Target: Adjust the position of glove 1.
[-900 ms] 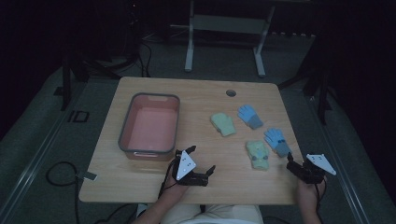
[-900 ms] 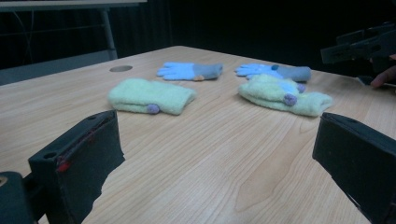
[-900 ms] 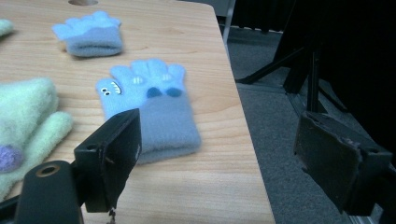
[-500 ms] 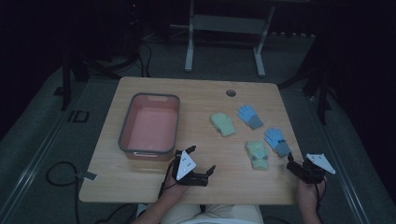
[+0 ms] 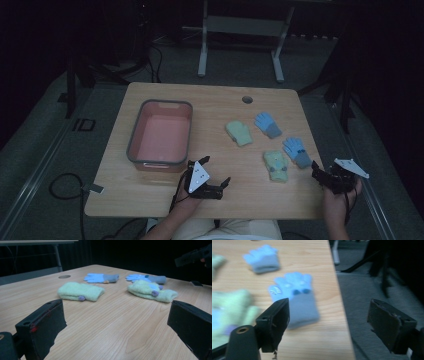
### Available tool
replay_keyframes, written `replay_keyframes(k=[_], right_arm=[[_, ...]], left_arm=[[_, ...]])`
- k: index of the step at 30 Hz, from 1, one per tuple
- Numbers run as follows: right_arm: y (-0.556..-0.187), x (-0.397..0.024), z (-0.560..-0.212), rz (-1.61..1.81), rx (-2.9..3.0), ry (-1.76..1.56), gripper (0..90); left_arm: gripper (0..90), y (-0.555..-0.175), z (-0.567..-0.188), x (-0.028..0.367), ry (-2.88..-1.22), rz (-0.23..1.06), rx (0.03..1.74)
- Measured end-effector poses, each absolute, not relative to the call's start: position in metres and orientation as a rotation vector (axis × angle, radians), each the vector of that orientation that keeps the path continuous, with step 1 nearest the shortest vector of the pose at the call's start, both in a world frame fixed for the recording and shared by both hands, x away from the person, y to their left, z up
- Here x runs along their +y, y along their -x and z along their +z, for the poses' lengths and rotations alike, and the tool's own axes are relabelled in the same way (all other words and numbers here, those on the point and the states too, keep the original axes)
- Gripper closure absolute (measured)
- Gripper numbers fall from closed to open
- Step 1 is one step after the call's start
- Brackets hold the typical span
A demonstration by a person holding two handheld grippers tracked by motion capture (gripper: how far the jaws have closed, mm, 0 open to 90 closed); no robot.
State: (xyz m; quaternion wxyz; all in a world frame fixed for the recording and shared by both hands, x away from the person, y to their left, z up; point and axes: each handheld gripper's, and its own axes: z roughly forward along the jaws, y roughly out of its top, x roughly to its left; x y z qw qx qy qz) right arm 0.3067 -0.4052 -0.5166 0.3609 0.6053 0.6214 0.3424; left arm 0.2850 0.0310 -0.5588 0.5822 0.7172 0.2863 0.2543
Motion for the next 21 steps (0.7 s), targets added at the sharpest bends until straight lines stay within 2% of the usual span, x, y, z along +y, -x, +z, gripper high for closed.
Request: replay_keyframes(k=[3, 5, 12, 17, 21], right_arm=[[-0.304, -0.400, -0.507, 0.908, 1.600, -1.557, 17.4], [-0.303, -0.395, -0.500, 0.936, 1.603, -1.535, 13.5], [-0.307, -0.370, -0.466, 0.995, 1.676, -1.379, 11.6], [-0.314, -0.352, -0.442, 1.055, 1.709, -1.272, 12.1], [-0.330, -0.340, -0.427, 1.113, 1.764, -1.229, 17.9]], left_arm=[[1.2, -0.285, -0.559, 0.031, -1.674, 0.590, 0.668], [1.2, -0.285, -0.559, 0.031, -1.672, 0.585, 0.669], [1.2, -0.285, -0.559, 0.031, -1.674, 0.583, 0.667], [1.2, -0.285, -0.559, 0.031, -1.673, 0.583, 0.667], [1.2, -0.285, -0.559, 0.031, -1.673, 0.583, 0.664]])
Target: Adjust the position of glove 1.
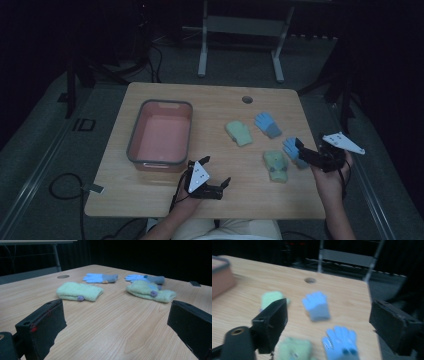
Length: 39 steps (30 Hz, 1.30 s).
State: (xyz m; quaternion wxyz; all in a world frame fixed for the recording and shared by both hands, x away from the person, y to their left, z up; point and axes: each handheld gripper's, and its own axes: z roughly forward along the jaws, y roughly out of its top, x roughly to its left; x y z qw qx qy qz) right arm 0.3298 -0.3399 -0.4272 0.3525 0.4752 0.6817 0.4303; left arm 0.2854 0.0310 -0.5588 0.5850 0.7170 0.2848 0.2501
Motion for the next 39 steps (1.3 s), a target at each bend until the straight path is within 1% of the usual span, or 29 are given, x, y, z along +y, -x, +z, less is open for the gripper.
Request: replay_keyframes(k=[4, 5, 9, 14, 16, 17, 23, 28, 30, 32, 39], right_arm=[[-0.343, -0.326, -0.420, 1.110, 1.782, -1.184, 21.3], [-0.347, -0.322, -0.418, 1.117, 1.792, -1.171, 23.7], [-0.362, -0.305, -0.417, 1.119, 1.825, -1.139, 25.1], [-0.377, -0.286, -0.418, 1.156, 1.852, -1.086, 32.7], [-0.380, -0.282, -0.419, 1.164, 1.863, -1.077, 33.7], [-0.387, -0.275, -0.421, 1.172, 1.895, -1.056, 39.0], [-0.405, -0.257, -0.427, 1.176, 1.951, -1.035, 41.7], [-0.425, -0.235, -0.437, 1.177, 2.018, -1.005, 46.5], [-0.431, -0.228, -0.442, 1.174, 2.047, -0.993, 51.8], [-0.437, -0.222, -0.450, 1.158, 2.068, -0.977, 55.4], [-0.458, -0.207, -0.485, 1.095, 2.192, -0.963, 59.2]], left_arm=[[1.2, -0.285, -0.559, 0.031, -1.671, 0.581, 0.663], [1.2, -0.285, -0.559, 0.031, -1.672, 0.581, 0.662], [1.2, -0.285, -0.559, 0.031, -1.673, 0.579, 0.664], [1.2, -0.285, -0.559, 0.031, -1.673, 0.581, 0.665], [1.2, -0.285, -0.559, 0.031, -1.672, 0.580, 0.665], [1.2, -0.285, -0.559, 0.031, -1.672, 0.579, 0.665], [1.2, -0.285, -0.559, 0.031, -1.673, 0.581, 0.664], [1.2, -0.285, -0.559, 0.031, -1.674, 0.581, 0.666], [1.2, -0.285, -0.559, 0.031, -1.672, 0.581, 0.668], [1.2, -0.285, -0.559, 0.031, -1.672, 0.582, 0.667], [1.2, -0.285, -0.559, 0.031, -1.671, 0.584, 0.667]])
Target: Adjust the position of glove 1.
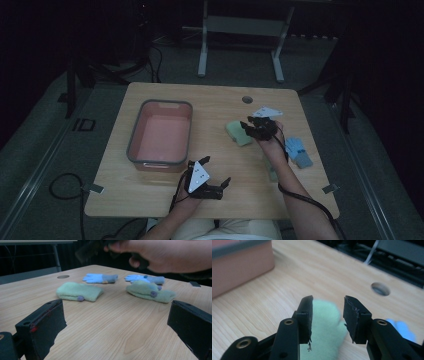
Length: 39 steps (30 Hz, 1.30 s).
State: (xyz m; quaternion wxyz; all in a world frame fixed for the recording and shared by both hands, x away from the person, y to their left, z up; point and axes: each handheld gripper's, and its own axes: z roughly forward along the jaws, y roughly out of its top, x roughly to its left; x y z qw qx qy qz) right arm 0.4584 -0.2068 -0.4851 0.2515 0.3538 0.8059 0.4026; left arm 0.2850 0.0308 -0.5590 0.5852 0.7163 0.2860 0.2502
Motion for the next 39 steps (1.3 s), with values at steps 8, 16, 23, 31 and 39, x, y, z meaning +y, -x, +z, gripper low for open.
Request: replay_keyframes(k=[8, 16, 23, 31, 39], right_arm=[[-0.477, -0.203, -0.516, 1.015, 2.273, -0.981, 61.1], [-0.489, -0.193, -0.526, 1.008, 2.313, -1.016, 61.6], [-0.499, -0.189, -0.543, 0.922, 2.378, -1.081, 63.0], [-0.498, -0.181, -0.543, 0.879, 2.378, -1.093, 79.3], [-0.482, -0.179, -0.528, 0.920, 2.305, -1.183, 87.6]], left_arm=[[1.2, -0.285, -0.559, 0.031, -1.670, 0.583, 0.667], [1.2, -0.285, -0.559, 0.031, -1.671, 0.584, 0.664], [1.2, -0.285, -0.559, 0.031, -1.670, 0.584, 0.665], [1.2, -0.285, -0.559, 0.031, -1.670, 0.583, 0.667], [1.2, -0.285, -0.559, 0.031, -1.671, 0.585, 0.668]])
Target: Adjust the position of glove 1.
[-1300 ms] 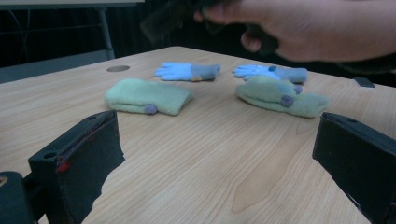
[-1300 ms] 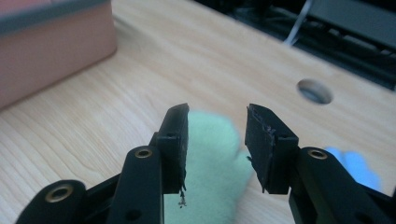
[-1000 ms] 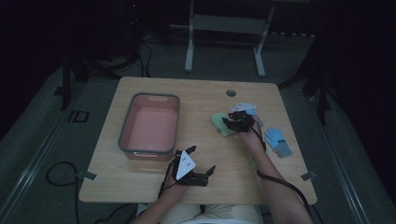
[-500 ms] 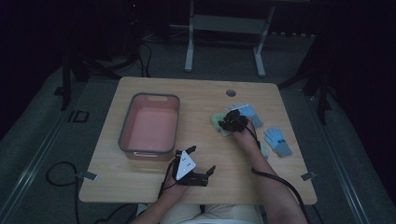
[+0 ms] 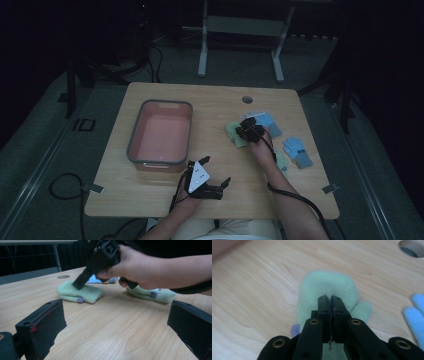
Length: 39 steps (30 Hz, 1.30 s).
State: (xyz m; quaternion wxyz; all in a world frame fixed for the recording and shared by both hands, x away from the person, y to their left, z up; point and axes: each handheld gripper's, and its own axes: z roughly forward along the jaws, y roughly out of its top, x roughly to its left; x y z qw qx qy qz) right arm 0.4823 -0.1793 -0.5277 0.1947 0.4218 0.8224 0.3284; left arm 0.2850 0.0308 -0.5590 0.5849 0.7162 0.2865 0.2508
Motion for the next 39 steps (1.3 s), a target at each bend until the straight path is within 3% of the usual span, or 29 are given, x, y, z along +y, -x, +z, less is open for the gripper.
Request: replay_keyframes(k=[10, 18, 28, 39], right_arm=[[-0.426, -0.173, -0.485, 1.025, 2.142, -1.248, 87.6], [-0.383, -0.177, -0.472, 1.023, 2.074, -1.306, 87.6], [-0.338, -0.176, -0.482, 0.949, 2.003, -1.377, 87.6], [-0.344, -0.173, -0.515, 0.874, 1.958, -1.471, 87.6]], left_arm=[[1.2, -0.285, -0.559, 0.031, -1.673, 0.586, 0.668], [1.2, -0.285, -0.559, 0.031, -1.671, 0.586, 0.667], [1.2, -0.285, -0.559, 0.031, -1.671, 0.583, 0.664], [1.2, -0.285, -0.559, 0.030, -1.671, 0.586, 0.662]])
